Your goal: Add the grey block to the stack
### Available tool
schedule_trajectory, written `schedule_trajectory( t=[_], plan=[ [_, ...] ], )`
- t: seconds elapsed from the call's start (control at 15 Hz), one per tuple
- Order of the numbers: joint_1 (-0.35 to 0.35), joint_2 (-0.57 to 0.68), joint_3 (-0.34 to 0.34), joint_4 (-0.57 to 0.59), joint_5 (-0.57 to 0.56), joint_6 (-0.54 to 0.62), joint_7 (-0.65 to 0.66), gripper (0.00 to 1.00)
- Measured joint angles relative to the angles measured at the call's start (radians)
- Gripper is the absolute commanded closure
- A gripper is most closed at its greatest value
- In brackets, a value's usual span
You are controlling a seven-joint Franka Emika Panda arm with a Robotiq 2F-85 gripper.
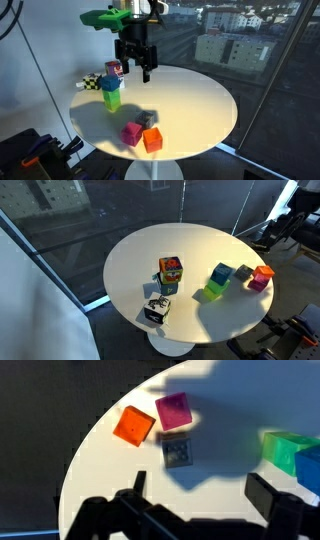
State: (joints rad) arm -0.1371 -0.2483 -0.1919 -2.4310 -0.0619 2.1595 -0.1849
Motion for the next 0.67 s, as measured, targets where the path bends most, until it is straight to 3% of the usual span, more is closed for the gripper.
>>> schedule_trajectory(
  t=[0.67],
  plan=[
    [0.000, 0.154, 0.007, 0.008, -0.002, 0.100, 0.056, 0.00]
  ],
)
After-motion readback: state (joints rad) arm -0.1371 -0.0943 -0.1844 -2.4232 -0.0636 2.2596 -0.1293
